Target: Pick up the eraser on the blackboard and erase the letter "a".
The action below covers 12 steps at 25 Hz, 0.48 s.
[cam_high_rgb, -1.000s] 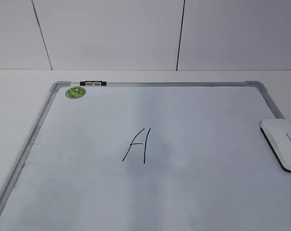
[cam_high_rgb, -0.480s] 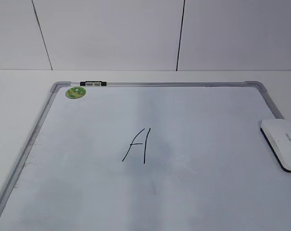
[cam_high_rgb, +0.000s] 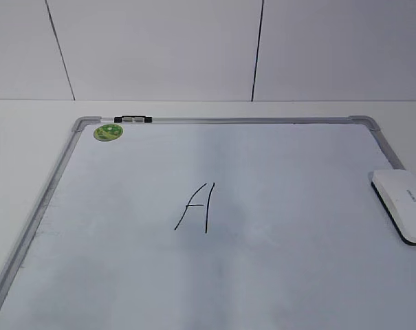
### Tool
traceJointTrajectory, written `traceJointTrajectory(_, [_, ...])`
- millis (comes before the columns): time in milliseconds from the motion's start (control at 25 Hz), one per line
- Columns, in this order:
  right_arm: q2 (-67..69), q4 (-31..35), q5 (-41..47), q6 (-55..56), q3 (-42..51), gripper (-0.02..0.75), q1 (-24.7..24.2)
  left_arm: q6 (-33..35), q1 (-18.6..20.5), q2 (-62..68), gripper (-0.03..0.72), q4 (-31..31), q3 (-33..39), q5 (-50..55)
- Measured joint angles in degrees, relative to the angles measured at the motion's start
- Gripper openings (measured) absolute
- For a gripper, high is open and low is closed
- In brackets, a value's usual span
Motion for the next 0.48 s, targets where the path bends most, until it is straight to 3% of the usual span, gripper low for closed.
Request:
traceJointTrajectory(280, [0.0,0.0,0.0,0.0,0.0,0.592,-1.6,0.0,4.9,0.0,0.507,0.0,0.0,0.0])
traceJointTrajectory(480, [0.0,0.0,0.0,0.0,0.0,0.592,-1.6,0.0,5.2,0.0,0.505,0.0,0.0,0.0])
